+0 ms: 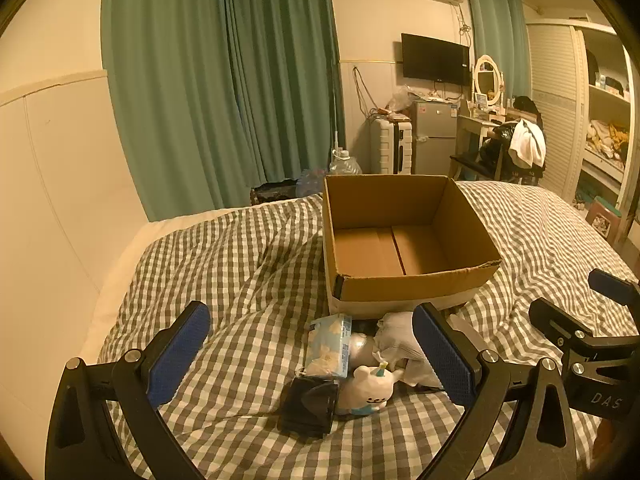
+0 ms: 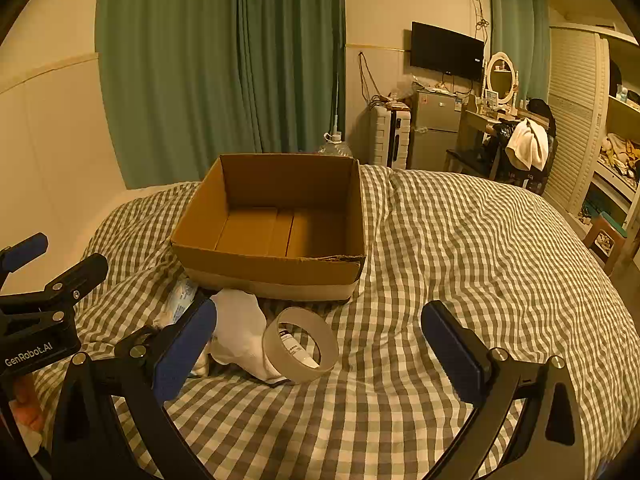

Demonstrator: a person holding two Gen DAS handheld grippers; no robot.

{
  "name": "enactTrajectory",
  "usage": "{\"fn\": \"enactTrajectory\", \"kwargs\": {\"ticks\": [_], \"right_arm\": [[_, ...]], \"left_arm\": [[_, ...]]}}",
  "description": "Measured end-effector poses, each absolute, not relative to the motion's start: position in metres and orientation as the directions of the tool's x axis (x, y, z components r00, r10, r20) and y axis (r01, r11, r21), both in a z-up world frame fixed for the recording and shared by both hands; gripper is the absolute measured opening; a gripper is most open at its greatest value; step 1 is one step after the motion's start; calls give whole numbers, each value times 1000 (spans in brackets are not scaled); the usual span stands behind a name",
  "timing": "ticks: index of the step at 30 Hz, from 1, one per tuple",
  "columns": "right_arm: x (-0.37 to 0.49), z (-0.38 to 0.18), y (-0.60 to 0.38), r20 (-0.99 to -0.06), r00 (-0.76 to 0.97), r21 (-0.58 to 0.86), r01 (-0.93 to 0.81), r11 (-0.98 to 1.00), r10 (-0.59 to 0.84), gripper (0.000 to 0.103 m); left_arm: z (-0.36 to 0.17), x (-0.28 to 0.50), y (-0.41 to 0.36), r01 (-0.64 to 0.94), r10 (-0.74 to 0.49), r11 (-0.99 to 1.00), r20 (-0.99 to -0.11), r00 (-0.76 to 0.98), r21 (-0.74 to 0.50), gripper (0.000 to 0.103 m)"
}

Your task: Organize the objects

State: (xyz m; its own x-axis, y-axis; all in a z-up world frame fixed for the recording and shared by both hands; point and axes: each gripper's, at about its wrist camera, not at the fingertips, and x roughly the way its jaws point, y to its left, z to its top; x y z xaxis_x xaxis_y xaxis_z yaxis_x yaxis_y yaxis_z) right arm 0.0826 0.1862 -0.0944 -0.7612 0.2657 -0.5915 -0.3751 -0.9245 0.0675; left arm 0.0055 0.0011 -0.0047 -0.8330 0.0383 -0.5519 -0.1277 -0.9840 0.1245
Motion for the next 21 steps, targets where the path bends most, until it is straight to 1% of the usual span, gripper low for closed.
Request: {"fn": "enactTrajectory", "kwargs": {"ticks": [21], "right_arm": [[82,-93,184,-593,-760,63,-373,-926,266,103]], "left_arm": [[-5,7,1,-125,33,-983,-551,-834,131,103]]}}
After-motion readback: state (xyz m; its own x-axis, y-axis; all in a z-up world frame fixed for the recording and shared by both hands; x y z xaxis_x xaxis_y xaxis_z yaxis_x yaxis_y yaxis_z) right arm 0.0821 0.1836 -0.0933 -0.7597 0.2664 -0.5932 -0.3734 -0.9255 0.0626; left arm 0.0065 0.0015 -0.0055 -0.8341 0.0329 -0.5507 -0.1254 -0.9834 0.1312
